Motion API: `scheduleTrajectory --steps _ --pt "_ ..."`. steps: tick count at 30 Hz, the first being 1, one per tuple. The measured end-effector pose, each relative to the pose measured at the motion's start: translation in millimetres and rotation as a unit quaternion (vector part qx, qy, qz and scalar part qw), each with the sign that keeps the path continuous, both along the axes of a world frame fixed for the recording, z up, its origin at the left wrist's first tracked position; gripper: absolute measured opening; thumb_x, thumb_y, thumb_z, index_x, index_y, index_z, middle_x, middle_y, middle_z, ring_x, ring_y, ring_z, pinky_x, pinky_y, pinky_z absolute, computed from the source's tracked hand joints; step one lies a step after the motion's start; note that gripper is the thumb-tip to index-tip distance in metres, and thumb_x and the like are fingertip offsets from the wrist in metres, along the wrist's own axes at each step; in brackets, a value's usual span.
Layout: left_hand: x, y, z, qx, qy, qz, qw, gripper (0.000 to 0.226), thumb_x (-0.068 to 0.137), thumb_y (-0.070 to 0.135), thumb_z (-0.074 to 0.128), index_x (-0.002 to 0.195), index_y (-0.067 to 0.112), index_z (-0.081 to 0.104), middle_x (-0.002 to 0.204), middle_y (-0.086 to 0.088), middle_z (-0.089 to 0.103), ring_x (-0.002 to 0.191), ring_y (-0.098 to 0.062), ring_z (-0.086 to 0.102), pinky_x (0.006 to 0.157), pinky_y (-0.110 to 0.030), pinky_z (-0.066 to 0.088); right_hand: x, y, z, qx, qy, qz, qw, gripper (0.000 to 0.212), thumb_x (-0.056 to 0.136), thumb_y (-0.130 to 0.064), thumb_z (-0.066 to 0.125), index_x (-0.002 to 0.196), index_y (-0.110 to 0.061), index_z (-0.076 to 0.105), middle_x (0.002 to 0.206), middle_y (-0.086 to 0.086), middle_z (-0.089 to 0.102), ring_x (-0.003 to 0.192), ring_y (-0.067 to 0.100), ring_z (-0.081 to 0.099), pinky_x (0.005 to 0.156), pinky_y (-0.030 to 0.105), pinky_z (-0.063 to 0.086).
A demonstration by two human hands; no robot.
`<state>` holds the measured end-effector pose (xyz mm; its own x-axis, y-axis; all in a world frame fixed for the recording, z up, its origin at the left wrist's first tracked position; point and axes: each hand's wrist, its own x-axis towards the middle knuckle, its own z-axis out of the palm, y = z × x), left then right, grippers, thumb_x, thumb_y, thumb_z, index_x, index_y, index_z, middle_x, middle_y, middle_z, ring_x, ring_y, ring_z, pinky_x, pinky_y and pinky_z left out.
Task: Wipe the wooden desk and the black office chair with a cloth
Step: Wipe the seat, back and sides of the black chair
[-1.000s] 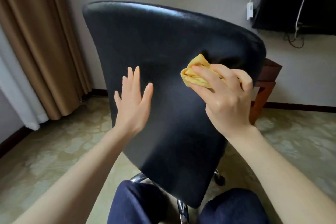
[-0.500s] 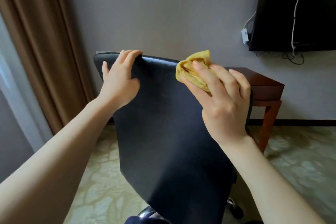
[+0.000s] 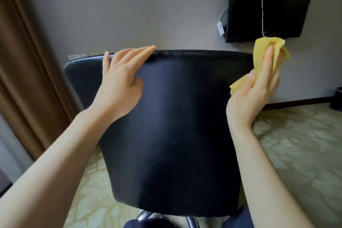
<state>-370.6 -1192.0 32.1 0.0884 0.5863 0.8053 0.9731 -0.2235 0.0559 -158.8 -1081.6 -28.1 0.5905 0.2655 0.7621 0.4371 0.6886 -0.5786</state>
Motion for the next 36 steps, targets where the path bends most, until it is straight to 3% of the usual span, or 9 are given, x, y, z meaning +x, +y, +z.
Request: scheduleTrajectory --steps 4,7,10,14,16,19,23,29,36 --pt "-15.6 2.5 -22.0 0.022 -0.109 0.027 0.993 0.079 0.079 -0.004 0.055 0.147 0.026 0.028 0.157 0.002 0.018 0.144 -0.020 0.010 0.113 -0.055 -0.003 -27.0 3.9 -5.7 -0.006 0.171 0.053 0.984 0.052 0.096 -0.004 0.036 0.147 -0.015 0.031 0.153 0.010 0.029 0.135 0.005 0.024 0.104 0.004 0.023" --pt "-28.2 4.4 -40.6 0.024 -0.189 0.075 0.979 0.090 0.076 -0.006 0.057 0.150 0.025 0.016 0.159 0.001 0.001 0.146 -0.017 -0.004 0.112 -0.055 -0.006 -66.1 5.0 -14.2 0.002 0.185 0.043 0.982 0.052 0.096 -0.002 0.038 0.146 -0.013 0.033 0.149 0.011 0.035 0.132 0.006 0.028 0.111 0.022 0.028" --pt "-42.8 4.5 -48.7 0.032 -0.201 0.112 0.973 0.098 0.072 -0.006 0.056 0.151 0.030 0.009 0.159 0.008 -0.006 0.145 -0.021 -0.011 0.111 -0.056 -0.006 -103.6 10.1 -26.0 0.052 0.097 0.025 0.994 0.048 0.094 0.004 0.043 0.139 -0.009 0.041 0.140 0.018 0.045 0.129 0.024 0.040 0.109 0.040 0.033" --pt "-53.2 4.5 -42.4 0.059 -0.214 0.101 0.970 0.088 0.071 -0.006 0.052 0.148 0.027 0.024 0.157 0.006 0.016 0.145 -0.030 -0.001 0.110 -0.059 -0.003 -130.9 15.0 -49.2 0.133 -0.114 -0.039 0.984 0.036 0.098 -0.006 0.043 0.130 -0.021 0.051 0.133 0.006 0.047 0.121 0.026 0.046 0.099 0.032 0.034" --pt "-50.4 5.6 -37.6 0.079 -0.219 0.092 0.968 0.080 0.067 0.001 0.048 0.143 0.023 0.035 0.148 -0.001 0.030 0.142 -0.033 0.015 0.111 -0.062 0.004 -130.2 18.5 -64.0 0.203 -0.284 -0.065 0.935 0.039 0.098 -0.007 0.043 0.125 -0.032 0.057 0.129 -0.004 0.052 0.116 0.021 0.047 0.091 0.034 0.036" --pt "-48.5 4.8 -37.0 0.100 -0.217 0.112 0.964 0.076 0.063 0.005 0.047 0.137 0.021 0.042 0.142 -0.002 0.037 0.136 -0.029 0.028 0.110 -0.062 0.010 -113.8 30.6 -83.1 0.326 -0.486 -0.111 0.803 0.051 0.090 -0.002 0.055 0.125 -0.037 0.053 0.125 -0.020 0.058 0.114 0.010 0.050 0.090 0.029 0.042" --pt "-56.0 -0.1 -42.2 0.089 -0.144 0.150 0.974 0.080 0.065 0.000 0.051 0.139 0.025 0.036 0.144 -0.001 0.035 0.133 -0.028 0.026 0.108 -0.063 0.004 -78.6 44.7 -91.1 0.371 -0.561 -0.090 0.735 0.054 0.079 -0.008 0.073 0.126 -0.031 0.060 0.123 -0.017 0.059 0.112 0.007 0.053 0.085 0.024 0.050" --pt "-60.2 0.7 -41.0 0.117 -0.158 0.102 0.975 0.080 0.059 0.005 0.042 0.137 0.022 0.044 0.139 -0.001 0.042 0.125 -0.024 0.029 0.109 -0.057 0.021 -10.8 49.0 -42.4 0.333 -0.493 -0.106 0.797 0.064 0.079 -0.015 0.079 0.133 -0.031 0.050 0.129 -0.013 0.053 0.102 0.014 0.053 0.070 0.032 0.051" --pt "-43.4 -1.4 -39.4 0.119 -0.163 0.089 0.975 0.080 0.056 0.005 0.039 0.134 0.021 0.049 0.135 0.000 0.047 0.122 -0.026 0.031 0.107 -0.058 0.021 -29.0 19.1 44.8 0.204 -0.321 -0.100 0.919 0.033 0.095 -0.003 0.055 0.120 -0.023 0.066 0.125 -0.002 0.060 0.108 0.018 0.046 0.089 0.042 0.042"
